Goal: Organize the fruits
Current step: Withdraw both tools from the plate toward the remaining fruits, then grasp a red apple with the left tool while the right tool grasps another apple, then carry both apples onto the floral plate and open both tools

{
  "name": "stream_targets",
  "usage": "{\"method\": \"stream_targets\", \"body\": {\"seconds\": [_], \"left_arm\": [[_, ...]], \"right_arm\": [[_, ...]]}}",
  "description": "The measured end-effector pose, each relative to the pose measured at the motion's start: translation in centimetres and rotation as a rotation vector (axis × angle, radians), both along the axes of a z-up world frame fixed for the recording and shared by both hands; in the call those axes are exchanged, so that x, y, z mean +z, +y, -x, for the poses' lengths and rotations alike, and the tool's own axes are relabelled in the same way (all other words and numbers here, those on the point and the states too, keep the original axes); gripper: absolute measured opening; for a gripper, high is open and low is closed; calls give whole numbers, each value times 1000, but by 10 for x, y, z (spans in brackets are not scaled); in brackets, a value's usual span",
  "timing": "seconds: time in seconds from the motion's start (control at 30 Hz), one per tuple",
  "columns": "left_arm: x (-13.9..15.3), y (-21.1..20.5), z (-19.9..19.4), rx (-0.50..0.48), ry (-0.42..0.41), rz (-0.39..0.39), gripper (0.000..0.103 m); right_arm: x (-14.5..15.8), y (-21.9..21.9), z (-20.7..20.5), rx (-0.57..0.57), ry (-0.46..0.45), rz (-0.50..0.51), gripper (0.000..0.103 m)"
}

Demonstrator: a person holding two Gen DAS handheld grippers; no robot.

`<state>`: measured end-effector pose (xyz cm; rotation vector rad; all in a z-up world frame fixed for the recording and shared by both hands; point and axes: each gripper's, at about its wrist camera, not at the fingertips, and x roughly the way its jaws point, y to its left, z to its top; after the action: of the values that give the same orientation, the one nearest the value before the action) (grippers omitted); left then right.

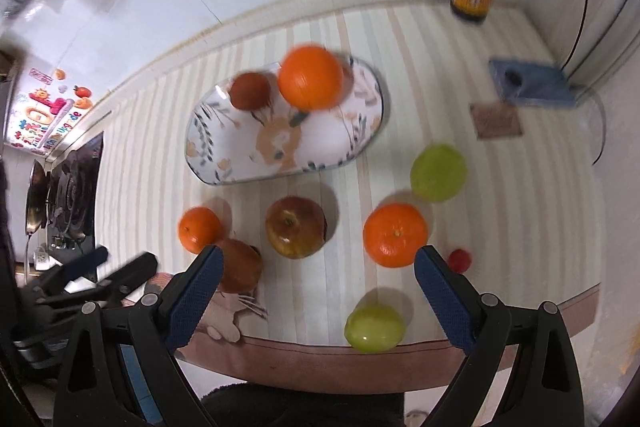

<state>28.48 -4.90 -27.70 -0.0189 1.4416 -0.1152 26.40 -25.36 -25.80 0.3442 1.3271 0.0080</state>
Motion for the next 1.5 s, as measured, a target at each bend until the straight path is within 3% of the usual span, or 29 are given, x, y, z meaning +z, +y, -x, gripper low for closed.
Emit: {"method": "stream_targets", "body": {"seconds": [0.03,0.13,0.27,0.37,0.43,0.47,0.5,0.57,0.87,0.93,1.03,1.17,1.3,1.5], "left_arm": [[-13,0,-1,8,32,5,98],[-50,-8,-6,18,112,-4,98],[-84,-25,-10,-39,163,-34,98],[-98,-39,-12,-104,156,-63,98],[-99,-46,-11,-119,133,-86,97],[-96,-49,-10,-132,112,-75,88],[-93,-50,-8,-137,85,-85,70],[-90,-50,-7,-141,73,-69,60],[-79,-15,12,-77,83,-9,59],[-79,-6,15,-69,96,18,59],[-82,2,12,-59,114,52,61],[-86,10,6,-50,134,84,61],[-97,8,-2,-98,170,96,67],[-98,14,-10,-95,168,103,65]], "right_arm": [[-8,-3,1,-7,3,-19,97],[-29,-10,1,-17,19,-40,80],[-52,-12,-4,-4,66,-63,80],[-65,-7,-11,9,89,-71,80],[-70,-3,-15,10,97,-84,80],[-73,-2,-17,12,101,-92,80],[-75,0,-19,13,104,-104,80],[-79,1,-24,11,108,-109,81],[-121,32,-56,79,176,-107,81],[-131,38,-62,91,179,-158,81],[-136,52,-69,128,179,-191,70],[-135,63,-62,173,205,-138,69],[-137,45,-45,124,240,-174,69],[-142,32,-36,71,260,-237,70]]}}
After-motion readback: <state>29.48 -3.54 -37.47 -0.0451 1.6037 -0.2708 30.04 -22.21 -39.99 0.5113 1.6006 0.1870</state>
